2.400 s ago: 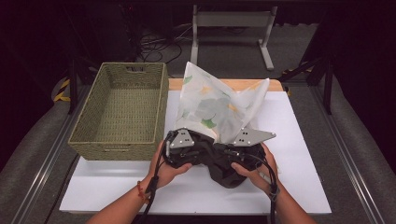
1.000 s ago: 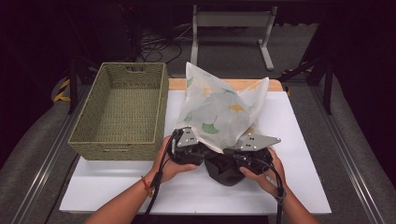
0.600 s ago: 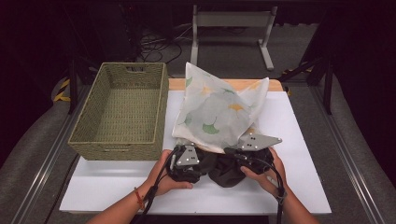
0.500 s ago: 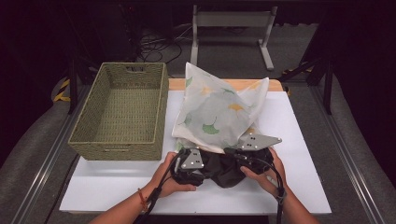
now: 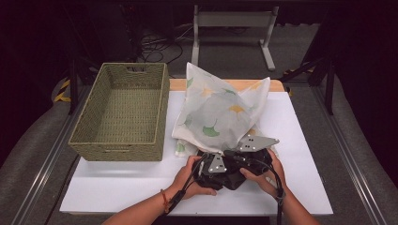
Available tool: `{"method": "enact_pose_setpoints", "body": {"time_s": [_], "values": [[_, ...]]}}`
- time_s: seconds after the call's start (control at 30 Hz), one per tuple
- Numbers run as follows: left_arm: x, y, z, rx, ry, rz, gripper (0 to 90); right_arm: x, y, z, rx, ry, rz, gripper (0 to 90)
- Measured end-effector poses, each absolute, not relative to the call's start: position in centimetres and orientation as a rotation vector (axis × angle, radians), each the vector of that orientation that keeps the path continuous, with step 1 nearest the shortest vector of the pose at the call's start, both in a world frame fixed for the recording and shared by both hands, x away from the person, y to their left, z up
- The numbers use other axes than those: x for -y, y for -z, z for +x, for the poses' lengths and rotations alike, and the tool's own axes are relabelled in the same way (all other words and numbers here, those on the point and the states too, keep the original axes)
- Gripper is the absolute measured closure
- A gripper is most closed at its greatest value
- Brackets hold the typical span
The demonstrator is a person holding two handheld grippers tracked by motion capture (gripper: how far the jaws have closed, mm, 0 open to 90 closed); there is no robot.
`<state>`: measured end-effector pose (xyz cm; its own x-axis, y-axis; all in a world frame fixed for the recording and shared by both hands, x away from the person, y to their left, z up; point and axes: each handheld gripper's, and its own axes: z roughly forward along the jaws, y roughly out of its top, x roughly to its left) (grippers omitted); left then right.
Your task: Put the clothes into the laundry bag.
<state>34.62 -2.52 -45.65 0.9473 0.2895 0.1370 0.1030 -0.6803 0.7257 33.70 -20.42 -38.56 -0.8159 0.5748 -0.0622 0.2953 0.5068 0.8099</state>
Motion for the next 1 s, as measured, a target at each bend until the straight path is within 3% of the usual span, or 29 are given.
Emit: {"method": "enact_pose_setpoints", "body": {"time_s": [0.13, 0.23, 0.67, 1.0], "values": [[2.5, 45.7, 35.3, -0.28, -0.366, 2.315, 75.6, 20.4, 38.5, 33.6, -2.435, -1.22, 0.725, 90.0], [2.1, 45.4, 35.7, -0.293, -0.361, 2.292, 82.8, 20.4, 38.5, 33.6, -2.433, -1.23, 0.728, 90.0], [0.1, 41.3, 38.6, -0.514, -0.479, 1.976, 85.1, 20.5, 36.3, 32.2, -2.374, -1.389, 0.702, 90.0], [0.7, 43.5, 42.8, -0.691, -0.59, 1.945, 84.9, 21.1, 36.4, 32.5, -2.383, -1.32, 0.709, 90.0]]}}
